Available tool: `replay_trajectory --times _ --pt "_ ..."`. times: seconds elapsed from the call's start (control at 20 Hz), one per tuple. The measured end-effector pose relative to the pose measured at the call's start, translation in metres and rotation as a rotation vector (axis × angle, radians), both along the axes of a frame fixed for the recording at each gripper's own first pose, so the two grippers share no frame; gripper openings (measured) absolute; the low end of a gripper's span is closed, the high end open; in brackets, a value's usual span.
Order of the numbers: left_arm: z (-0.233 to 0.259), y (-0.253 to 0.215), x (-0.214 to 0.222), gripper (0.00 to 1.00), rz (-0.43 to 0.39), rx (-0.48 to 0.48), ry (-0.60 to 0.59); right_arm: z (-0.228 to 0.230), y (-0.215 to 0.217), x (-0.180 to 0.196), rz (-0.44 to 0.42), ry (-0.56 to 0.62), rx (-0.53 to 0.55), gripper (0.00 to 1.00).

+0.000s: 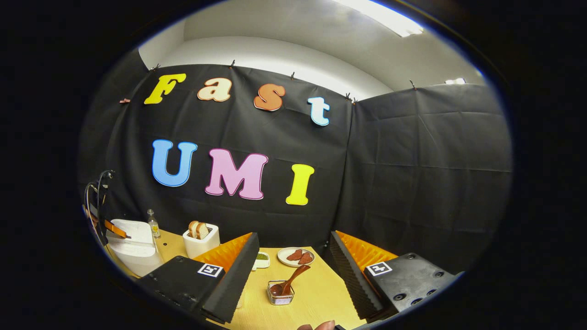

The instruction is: Close the left gripper, press the button to open the rice cooker; take a wooden spoon from the chopstick holder with the right hand, scoop a spoonful of rice and pour it into the rice cooker, then put the wooden spoon back into the chopstick holder.

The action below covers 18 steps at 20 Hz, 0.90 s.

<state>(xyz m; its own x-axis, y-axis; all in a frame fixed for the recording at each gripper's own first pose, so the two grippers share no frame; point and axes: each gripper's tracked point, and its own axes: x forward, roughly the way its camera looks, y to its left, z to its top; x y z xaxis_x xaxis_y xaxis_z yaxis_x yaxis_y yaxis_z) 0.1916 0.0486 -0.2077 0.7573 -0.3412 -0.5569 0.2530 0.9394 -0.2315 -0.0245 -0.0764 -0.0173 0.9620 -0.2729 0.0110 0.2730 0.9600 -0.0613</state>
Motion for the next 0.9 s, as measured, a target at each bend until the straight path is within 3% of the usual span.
replay_trajectory --times 0.2,0.55,0.6,0.65,0.7,0.9 --pt "0.047 0.015 0.008 0.08 0.080 0.029 -0.199 -0.003 0.000 -0.005 -0.009 0.004 0.001 0.97" --pt "0.147 0.063 0.010 0.11 0.295 0.203 -0.616 -0.007 0.015 -0.009 0.008 0.013 -0.013 0.97" --pt "0.156 0.066 0.005 0.25 0.314 0.206 -0.651 -0.010 0.017 -0.007 0.012 0.020 -0.015 0.97" --pt "0.163 0.069 0.000 0.23 0.333 0.204 -0.676 -0.013 0.018 -0.008 0.017 0.027 -0.014 0.97" --pt "0.169 0.071 -0.006 0.46 0.353 0.197 -0.697 -0.014 0.019 -0.007 0.021 0.033 -0.005 0.97" --pt "0.171 0.064 -0.030 0.98 0.395 0.120 -0.682 -0.031 0.015 -0.003 0.053 0.061 0.049 0.97"
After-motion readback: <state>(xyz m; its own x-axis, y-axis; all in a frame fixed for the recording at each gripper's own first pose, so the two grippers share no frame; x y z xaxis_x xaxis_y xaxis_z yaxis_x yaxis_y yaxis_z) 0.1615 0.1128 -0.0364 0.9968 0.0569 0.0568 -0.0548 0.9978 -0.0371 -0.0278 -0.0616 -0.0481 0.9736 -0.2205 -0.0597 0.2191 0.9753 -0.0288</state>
